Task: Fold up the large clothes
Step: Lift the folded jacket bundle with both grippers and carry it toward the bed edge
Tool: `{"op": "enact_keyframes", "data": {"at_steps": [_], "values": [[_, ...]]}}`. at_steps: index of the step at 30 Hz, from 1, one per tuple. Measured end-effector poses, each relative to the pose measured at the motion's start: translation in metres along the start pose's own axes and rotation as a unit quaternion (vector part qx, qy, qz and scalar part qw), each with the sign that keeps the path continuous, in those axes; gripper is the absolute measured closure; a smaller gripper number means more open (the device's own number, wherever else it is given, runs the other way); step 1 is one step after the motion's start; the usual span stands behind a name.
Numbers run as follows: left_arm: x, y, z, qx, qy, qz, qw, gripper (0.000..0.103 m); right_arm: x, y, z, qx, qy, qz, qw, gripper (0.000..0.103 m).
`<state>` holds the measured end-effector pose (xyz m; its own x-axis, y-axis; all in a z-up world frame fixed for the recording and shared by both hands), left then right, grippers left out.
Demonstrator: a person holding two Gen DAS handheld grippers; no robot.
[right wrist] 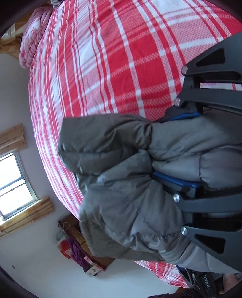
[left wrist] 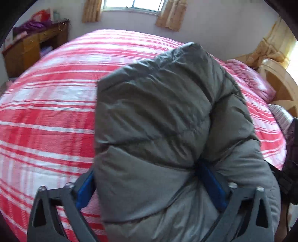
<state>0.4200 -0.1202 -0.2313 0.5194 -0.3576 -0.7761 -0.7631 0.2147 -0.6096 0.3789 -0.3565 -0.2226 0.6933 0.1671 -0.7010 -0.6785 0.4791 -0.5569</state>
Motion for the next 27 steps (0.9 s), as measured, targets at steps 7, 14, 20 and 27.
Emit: {"op": "enact_keyframes", "data": {"at_steps": [7,14,20,27], "values": [[-0.057,-0.004,-0.022,0.083,-0.036,-0.041,0.9950,0.080,-0.025,0.010,0.013,0.002,-0.048,-0.024,0.999,0.087],[-0.159,0.004,-0.001,0.115,-0.075,-0.130,0.9819,0.082,-0.074,0.027,0.054,0.007,-0.135,-0.062,0.989,0.088],[-0.211,0.018,0.046,0.091,-0.106,-0.159,0.9774,0.082,-0.094,0.030,0.112,-0.034,-0.178,-0.072,0.981,0.088],[-0.252,0.041,0.092,0.074,-0.159,-0.174,0.9690,0.082,-0.089,0.046,0.179,-0.071,-0.221,-0.063,0.971,0.089]]}}
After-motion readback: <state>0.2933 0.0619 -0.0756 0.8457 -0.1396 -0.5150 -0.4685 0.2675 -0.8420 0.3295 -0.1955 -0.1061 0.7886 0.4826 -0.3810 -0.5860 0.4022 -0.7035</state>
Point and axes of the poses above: each gripper's, at about its wrist camera, not at the fingertips, and x roughly the way its jaws point, z to its left, y to its underside, the point moved 2 cm from there along x, roughly the way its jaws point, and after that the axes turned 8 degrees about x, right-handed, at the moved point
